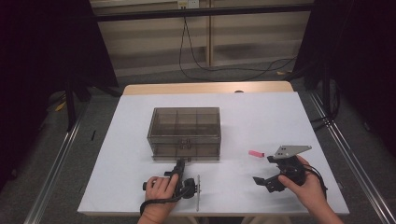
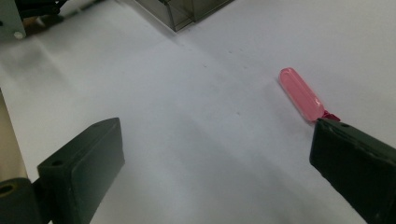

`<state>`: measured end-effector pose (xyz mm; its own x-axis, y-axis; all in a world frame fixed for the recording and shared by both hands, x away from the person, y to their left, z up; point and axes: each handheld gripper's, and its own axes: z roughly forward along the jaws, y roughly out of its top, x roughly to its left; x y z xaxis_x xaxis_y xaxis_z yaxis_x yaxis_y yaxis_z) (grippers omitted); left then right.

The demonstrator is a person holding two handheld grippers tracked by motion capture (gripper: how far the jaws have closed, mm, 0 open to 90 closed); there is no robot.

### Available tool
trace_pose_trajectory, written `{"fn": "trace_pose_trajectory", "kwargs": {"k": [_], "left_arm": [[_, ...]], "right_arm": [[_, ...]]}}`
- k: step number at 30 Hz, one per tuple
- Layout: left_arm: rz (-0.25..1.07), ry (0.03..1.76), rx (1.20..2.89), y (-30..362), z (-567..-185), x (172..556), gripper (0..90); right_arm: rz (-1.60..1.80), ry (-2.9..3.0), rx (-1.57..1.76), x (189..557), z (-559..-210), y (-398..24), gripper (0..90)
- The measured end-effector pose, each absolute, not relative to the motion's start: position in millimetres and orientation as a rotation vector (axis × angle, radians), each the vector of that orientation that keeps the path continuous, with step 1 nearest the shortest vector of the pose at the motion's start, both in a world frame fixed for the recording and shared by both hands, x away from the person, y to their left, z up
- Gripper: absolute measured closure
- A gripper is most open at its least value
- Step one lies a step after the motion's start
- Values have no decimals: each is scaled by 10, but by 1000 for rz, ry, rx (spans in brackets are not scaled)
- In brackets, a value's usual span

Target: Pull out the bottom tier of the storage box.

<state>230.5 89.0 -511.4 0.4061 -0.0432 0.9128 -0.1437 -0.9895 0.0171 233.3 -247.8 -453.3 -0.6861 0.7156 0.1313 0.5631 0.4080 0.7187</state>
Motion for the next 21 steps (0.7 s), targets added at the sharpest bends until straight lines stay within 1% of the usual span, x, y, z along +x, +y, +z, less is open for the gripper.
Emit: {"fn": "trace_pose_trajectory", "kwargs": {"k": [3, 5, 7, 11, 13, 14, 18, 21], "left_arm": [[1642, -154, 2551, 899, -5098, 2306, 796], [1652, -161, 2536, 899, -5067, 2303, 767], [1622, -152, 2540, 895, -5020, 2296, 766], [1568, -103, 2521, 901, -4983, 2296, 685], [1549, -104, 2523, 911, -4967, 2301, 682], [1525, -74, 2523, 921, -4973, 2295, 671], [1531, -58, 2507, 940, -4924, 2304, 635], [1500, -34, 2499, 959, -4890, 2313, 624]], "right_arm": [[1145, 2468, 1125, 2335, -4534, -2470, 28], [1145, 2469, 1125, 2336, -4534, -2470, 28], [1145, 2468, 1129, 2337, -4538, -2473, 28], [1140, 2469, 1130, 2338, -4540, -2471, 27], [1140, 2470, 1127, 2337, -4535, -2469, 28], [1140, 2470, 1125, 2337, -4534, -2468, 28], [1139, 2470, 1124, 2339, -4537, -2469, 27], [1138, 2474, 1129, 2339, -4542, -2464, 28]]}}
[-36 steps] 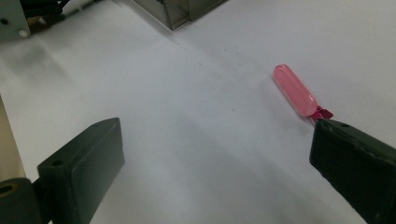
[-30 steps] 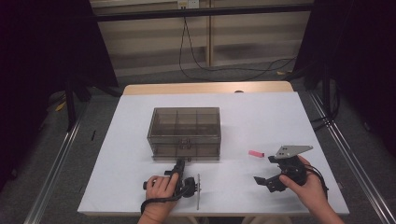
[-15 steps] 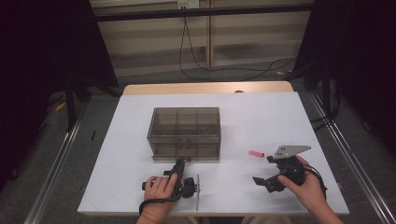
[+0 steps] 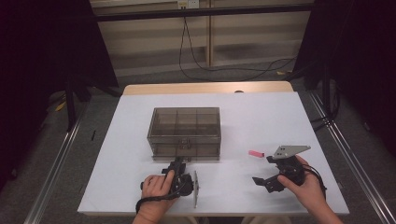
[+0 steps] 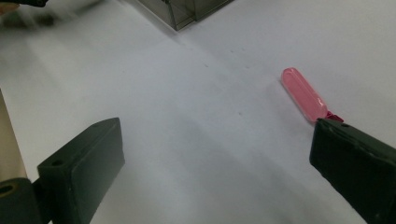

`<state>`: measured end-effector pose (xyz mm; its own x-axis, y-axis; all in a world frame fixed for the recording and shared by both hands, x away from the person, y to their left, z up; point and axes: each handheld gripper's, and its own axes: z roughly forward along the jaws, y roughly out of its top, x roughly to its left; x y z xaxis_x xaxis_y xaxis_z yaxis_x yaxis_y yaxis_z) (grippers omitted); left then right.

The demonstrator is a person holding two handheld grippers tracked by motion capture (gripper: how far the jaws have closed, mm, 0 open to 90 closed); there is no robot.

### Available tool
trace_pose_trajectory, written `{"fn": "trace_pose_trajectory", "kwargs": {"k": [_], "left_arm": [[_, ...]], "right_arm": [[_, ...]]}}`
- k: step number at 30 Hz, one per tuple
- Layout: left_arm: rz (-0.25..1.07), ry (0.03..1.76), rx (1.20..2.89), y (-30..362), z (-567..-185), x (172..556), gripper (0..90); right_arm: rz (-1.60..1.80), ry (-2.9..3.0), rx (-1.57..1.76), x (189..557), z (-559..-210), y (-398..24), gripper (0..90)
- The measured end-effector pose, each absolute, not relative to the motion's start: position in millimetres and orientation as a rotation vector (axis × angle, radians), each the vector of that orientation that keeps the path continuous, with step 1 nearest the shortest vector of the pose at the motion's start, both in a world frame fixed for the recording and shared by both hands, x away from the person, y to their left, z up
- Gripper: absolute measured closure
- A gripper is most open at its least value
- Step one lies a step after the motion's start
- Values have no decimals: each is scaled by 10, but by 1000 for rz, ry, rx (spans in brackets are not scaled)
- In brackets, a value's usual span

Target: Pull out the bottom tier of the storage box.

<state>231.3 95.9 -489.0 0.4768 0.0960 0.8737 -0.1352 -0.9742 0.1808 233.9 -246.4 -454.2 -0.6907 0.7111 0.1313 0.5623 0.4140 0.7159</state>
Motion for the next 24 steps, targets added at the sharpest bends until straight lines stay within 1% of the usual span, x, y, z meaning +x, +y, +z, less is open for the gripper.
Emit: {"fn": "trace_pose_trajectory", "kwargs": {"k": [1, 3, 6, 8, 13, 16, 19, 24], "left_arm": [[1518, -35, 2492, 960, -4870, 2315, 619], [1511, -23, 2487, 966, -4849, 2319, 581], [1497, -1, 2478, 984, -4815, 2329, 573], [1498, 11, 2474, 1003, -4790, 2339, 541], [1481, 38, 2465, 1053, -4746, 2362, 508], [1478, 61, 2454, 1068, -4734, 2373, 457], [1449, 86, 2457, 1089, -4742, 2370, 452], [1453, 104, 2458, 1121, -4735, 2376, 433]], "right_arm": [[1141, 2474, 1129, 2339, -4542, -2463, 28], [1141, 2473, 1125, 2342, -4541, -2461, 28], [1140, 2470, 1130, 2340, -4538, -2462, 28], [1140, 2471, 1128, 2337, -4537, -2461, 28], [1140, 2469, 1130, 2339, -4533, -2457, 28], [1144, 2471, 1126, 2340, -4535, -2453, 28], [1141, 2472, 1123, 2337, -4536, -2447, 28], [1145, 2472, 1124, 2343, -4535, -2452, 28]]}}
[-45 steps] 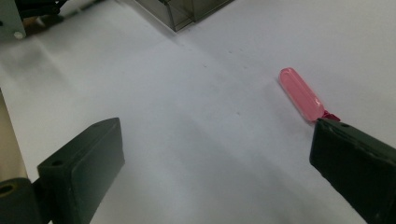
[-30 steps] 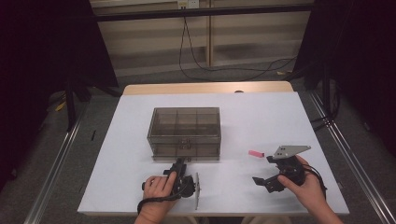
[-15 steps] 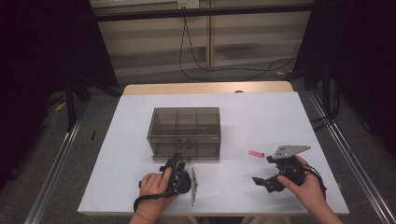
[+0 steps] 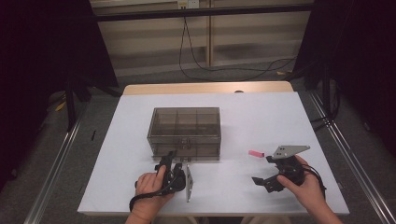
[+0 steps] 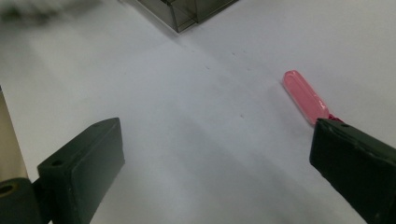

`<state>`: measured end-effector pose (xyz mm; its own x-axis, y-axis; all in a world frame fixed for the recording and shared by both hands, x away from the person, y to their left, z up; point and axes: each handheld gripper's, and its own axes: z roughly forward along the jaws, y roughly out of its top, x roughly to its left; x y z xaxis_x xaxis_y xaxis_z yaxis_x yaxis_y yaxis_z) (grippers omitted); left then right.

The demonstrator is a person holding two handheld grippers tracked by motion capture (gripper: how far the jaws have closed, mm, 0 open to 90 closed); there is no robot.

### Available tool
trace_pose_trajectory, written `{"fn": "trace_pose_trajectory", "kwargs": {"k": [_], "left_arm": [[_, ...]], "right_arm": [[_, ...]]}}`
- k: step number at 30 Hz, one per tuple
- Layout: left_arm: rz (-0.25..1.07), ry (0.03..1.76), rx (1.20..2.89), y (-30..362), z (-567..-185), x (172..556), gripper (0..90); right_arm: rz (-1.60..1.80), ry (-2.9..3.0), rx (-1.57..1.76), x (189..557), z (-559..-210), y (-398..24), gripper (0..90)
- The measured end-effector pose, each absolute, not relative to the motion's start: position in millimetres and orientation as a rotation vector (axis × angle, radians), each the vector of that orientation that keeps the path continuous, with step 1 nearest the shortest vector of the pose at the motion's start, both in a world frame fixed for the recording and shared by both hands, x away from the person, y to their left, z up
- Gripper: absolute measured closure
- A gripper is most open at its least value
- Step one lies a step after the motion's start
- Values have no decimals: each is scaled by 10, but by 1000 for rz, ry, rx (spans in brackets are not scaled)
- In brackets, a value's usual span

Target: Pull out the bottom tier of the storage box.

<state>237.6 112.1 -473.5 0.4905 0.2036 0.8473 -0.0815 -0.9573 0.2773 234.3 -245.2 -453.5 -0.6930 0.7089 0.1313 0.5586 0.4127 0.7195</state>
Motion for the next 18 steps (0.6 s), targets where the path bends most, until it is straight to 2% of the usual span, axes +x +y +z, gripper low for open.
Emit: {"fn": "trace_pose_trajectory", "kwargs": {"k": [18], "left_arm": [[1538, 139, 2445, 1277, -4653, 2407, 303]], "right_arm": [[1146, 2479, 1110, 2378, -4527, -2405, 28]]}}
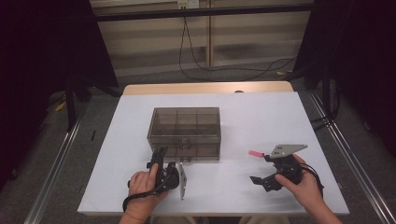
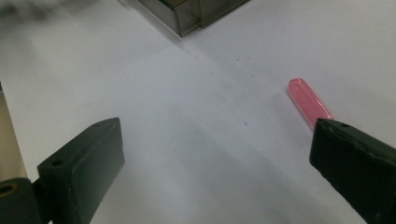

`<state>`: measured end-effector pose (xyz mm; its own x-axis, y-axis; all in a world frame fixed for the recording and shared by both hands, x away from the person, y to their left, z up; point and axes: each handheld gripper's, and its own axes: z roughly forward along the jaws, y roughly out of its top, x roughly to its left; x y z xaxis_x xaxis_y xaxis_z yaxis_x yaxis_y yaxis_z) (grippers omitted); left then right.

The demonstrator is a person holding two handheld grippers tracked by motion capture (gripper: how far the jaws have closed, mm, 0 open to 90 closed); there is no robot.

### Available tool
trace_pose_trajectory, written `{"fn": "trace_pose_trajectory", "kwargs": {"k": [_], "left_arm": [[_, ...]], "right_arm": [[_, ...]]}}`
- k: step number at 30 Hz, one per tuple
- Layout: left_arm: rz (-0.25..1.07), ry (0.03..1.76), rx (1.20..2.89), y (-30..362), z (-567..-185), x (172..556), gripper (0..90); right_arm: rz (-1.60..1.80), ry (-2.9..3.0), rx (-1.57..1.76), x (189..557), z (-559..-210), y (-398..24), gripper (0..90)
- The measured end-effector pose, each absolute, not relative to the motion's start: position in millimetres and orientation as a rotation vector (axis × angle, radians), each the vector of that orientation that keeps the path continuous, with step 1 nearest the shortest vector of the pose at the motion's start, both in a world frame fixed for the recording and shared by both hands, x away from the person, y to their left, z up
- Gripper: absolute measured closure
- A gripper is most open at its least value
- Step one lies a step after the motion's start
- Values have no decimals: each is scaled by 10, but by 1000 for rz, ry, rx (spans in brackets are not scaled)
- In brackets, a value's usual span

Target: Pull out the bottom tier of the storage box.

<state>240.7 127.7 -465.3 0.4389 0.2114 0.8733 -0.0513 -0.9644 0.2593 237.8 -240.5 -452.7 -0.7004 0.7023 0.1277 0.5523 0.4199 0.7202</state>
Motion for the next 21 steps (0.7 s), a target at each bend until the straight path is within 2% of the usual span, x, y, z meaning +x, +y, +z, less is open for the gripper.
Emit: {"fn": "trace_pose_trajectory", "kwargs": {"k": [21], "left_arm": [[1569, 209, 2454, 1473, -4553, 2462, 211]], "right_arm": [[1151, 2476, 1104, 2370, -4521, -2394, 28]]}}
